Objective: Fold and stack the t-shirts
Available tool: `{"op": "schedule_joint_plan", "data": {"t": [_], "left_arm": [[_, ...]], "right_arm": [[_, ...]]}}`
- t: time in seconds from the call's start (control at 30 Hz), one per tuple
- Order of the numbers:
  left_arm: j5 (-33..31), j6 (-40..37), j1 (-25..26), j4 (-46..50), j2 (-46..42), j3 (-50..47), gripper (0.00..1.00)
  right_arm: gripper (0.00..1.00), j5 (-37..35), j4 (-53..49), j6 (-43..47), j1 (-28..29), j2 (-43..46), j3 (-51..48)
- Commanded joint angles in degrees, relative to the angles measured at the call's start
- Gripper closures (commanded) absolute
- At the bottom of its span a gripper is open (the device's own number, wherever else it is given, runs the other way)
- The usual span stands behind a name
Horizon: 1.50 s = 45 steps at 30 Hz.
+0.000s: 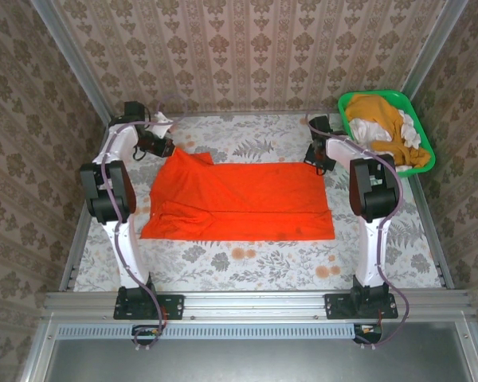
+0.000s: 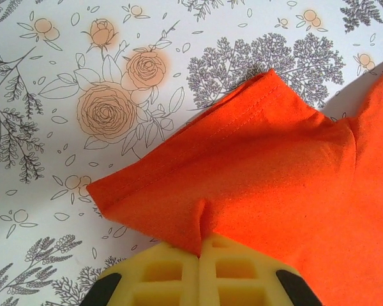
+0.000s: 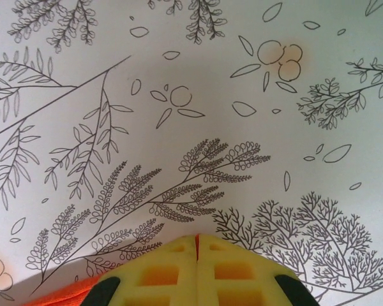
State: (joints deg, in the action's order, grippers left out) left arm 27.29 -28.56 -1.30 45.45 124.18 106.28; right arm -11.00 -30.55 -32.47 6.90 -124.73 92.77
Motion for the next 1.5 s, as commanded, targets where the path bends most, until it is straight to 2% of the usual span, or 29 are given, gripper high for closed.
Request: {"op": "schedule_joint_plan", "data": {"t": [0.0,0.33,0.47,0.6,0.7,0.93,1.17,1.47], "left_arm": [[2.6,-2.7,-0.9,-0.5,-1.6,-2.4,1.00],[7.0,-8.7,-2.5,-5.1,-10.9,-12.1,1.00],[9.1,-13.4,-3.0,-6.2,-14.0,-15.8,1.00],[16.8,-21.3,-3.9,-4.9,-16.2,-18.8,1.00],[19.1,-25.6,-4.4,-2.5,-17.5,-19.8,1.00],[17.9,-28.9,-5.5,0.7,-22.1,-23.9,1.00],[14.9,-28.6,-6.7,0.0,-30.3,-32.6,1.00],[15.3,-28.6,-7.0,3.6,-36.3,-35.5,1.00]], "right_arm": [[1.00,-0.1,2.9,3.1,-0.3,5.8,-3.1],[1.00,2.8,10.0,5.3,-0.3,19.4,-17.6],[1.00,4.1,11.3,5.8,-0.3,25.7,-22.9],[1.00,7.1,12.2,5.8,-0.2,31.3,-27.6],[1.00,8.5,12.1,5.4,-0.1,35.0,-30.6],[1.00,9.9,10.0,5.5,0.0,43.5,-35.8],[1.00,9.4,6.9,6.0,0.0,51.1,-40.4],[1.00,11.1,5.3,4.0,0.0,58.1,-46.2]]}}
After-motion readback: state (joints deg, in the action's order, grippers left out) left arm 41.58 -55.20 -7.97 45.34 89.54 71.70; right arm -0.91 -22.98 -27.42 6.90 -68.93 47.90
